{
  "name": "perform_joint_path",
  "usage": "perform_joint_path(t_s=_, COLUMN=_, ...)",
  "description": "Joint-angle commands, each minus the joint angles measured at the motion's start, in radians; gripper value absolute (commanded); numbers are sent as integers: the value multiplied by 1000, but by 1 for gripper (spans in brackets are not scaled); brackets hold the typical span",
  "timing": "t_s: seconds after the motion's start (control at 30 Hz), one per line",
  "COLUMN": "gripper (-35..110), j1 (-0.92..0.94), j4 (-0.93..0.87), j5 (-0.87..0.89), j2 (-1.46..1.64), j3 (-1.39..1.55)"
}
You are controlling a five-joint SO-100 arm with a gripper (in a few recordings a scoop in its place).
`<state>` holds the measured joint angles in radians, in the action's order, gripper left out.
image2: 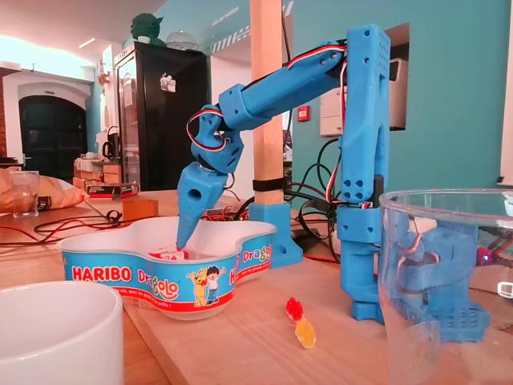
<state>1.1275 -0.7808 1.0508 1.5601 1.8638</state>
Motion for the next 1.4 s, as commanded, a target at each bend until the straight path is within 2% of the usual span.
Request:
perform_joint_path(t_s=0.0, gripper=-2, j1=14, j4=11, j5=5, j2=17, j3=-14)
perform_joint_path(t_s=0.43, gripper=-2, j1=14, j4=17, j5=2, j2=9, j3=48)
perform_joint_path(t_s=0.7, gripper=-2, j1=14, j4=175, j5=2, j2=15, j3=135)
perform_joint_path(t_s=1.37, gripper=-2, j1=14, j4=175, j5=-60, j2=17, j3=150)
